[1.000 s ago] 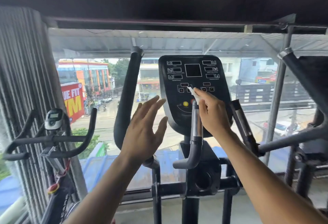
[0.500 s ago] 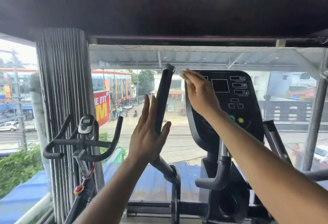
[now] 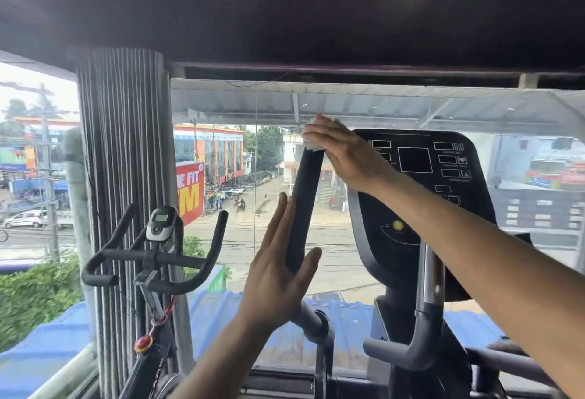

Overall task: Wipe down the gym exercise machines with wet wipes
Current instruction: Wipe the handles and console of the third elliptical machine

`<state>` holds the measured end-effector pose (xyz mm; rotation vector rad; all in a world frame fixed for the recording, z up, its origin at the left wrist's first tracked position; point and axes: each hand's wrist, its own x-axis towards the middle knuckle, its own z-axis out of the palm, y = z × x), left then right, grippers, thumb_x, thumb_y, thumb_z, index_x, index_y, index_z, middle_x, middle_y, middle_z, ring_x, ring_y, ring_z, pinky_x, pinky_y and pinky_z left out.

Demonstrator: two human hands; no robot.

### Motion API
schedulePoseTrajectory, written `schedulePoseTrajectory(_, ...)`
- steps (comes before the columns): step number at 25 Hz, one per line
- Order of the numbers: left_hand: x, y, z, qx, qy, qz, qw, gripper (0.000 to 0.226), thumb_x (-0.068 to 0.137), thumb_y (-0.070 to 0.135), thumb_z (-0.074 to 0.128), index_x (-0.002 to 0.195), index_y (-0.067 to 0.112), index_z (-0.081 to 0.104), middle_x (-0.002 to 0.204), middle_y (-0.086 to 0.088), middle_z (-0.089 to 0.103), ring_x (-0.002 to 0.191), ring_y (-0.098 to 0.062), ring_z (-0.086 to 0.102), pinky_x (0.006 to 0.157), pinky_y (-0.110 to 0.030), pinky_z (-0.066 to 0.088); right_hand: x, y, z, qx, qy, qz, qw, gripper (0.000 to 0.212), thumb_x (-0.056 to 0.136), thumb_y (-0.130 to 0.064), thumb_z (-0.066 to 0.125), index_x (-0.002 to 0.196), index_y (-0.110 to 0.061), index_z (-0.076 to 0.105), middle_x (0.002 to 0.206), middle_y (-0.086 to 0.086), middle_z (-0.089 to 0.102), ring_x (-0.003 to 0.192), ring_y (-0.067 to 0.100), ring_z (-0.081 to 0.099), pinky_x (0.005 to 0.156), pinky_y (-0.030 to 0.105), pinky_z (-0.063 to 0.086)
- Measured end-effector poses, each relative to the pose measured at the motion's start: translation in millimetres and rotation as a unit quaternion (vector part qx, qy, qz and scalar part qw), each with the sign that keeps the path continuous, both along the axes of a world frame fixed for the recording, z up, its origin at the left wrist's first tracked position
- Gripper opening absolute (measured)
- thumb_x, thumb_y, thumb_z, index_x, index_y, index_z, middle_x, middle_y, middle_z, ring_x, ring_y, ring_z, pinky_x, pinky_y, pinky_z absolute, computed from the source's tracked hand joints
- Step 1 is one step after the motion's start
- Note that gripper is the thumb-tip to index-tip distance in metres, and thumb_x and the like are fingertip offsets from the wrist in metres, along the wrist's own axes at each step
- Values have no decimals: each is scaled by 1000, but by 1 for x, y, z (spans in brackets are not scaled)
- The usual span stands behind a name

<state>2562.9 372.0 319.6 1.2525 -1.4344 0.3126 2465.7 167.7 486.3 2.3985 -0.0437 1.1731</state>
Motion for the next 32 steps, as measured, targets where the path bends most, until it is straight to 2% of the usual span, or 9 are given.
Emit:
schedulePoseTrajectory(4, 3, -4, -2, -11, 19, -18, 1000, 75, 102, 40, 57, 165, 36, 19, 171, 22, 18, 156, 2, 19, 117, -8, 23, 9, 2, 46, -29, 81, -66, 994, 28, 101, -1, 45, 118, -5, 68, 125, 11, 66, 127, 30, 57, 119, 48, 35)
schedulePoseTrajectory(6, 5, -4, -1, 0, 21, -23, 1000, 75, 102, 41, 57, 165, 37, 17, 171, 23, 16, 156, 4, 17, 115, -5, 21, 20, 13, 62, 38, 108, -91, 989, 26, 101, -4, 42, 106, -2, 68, 109, 8, 66, 103, 29, 62, 93, 45, 52)
schedulePoseTrajectory(8, 4, -2, -1, 8, 12, -27, 1000, 75, 102, 46, 55, 165, 40, 14, 171, 25, 14, 155, 7, 15, 112, 0, 19, 26, 19, 67, 97, 108, -107, 984, 29, 102, -7, 39, 95, -4, 67, 103, 3, 63, 95, 26, 63, 81, 37, 49)
schedulePoseTrajectory(13, 4, 2, 4, 37, -3, -15, 999, 75, 105, 48, 53, 165, 43, 9, 171, 29, 6, 150, 18, 7, 106, 2, 19, 31, 28, 34, 167, -56, -72, 982, 29, 102, -6, 41, 114, 0, 66, 119, 12, 66, 107, 28, 64, 90, 37, 52)
schedulePoseTrajectory(17, 2, 7, 12, 71, -1, -29, 997, 79, 105, 44, 55, 165, 46, 4, 170, 32, -1, 147, 22, 6, 107, -23, 35, 21, 43, 18, 242, -199, -63, 948, 36, 103, -4, 40, 132, 2, 60, 132, 18, 65, 121, 29, 62, 105, 34, 48)
schedulePoseTrajectory(22, 9, 13, 25, 93, -26, -30, 995, 84, 101, 47, 62, 166, 32, 11, 170, 20, 9, 152, -10, 30, 106, -44, 49, 30, 68, 51, 315, -81, -123, 937, 35, 105, -10, 39, 121, 1, 68, 122, 19, 69, 111, 29, 65, 94, 34, 51)
schedulePoseTrajectory(25, 11, 5, 46, 117, -18, -15, 993, 87, 99, 54, 61, 166, 31, 11, 170, 23, 2, 153, -13, 29, 111, -48, 46, 31, 61, 69, 433, -76, -130, 889, 31, 101, -15, 41, 78, -4, 59, 77, 9, 56, 70, 22, 52, 61, 31, 38)
schedulePoseTrajectory(28, -3, 1, 47, 125, -16, -2, 992, 92, 100, 57, 58, 167, 34, -1, 172, 24, -8, 154, -12, 27, 111, -41, 42, 23, 52, 65, 606, -158, 4, 780, 29, 95, -23, 55, 98, 2, 69, 85, 12, 64, 74, 24, 64, 70, 37, 60)
schedulePoseTrajectory(32, -8, -3, 31, 94, -8, 47, 994, 88, 101, 53, 58, 167, 38, 2, 172, 25, -1, 146, -14, 38, 99, -33, 45, 12, 52, 25, 699, -279, 157, 639, 24, 100, -18, 54, 85, -10, 70, 85, 11, 70, 74, 23, 67, 81, 42, 61)
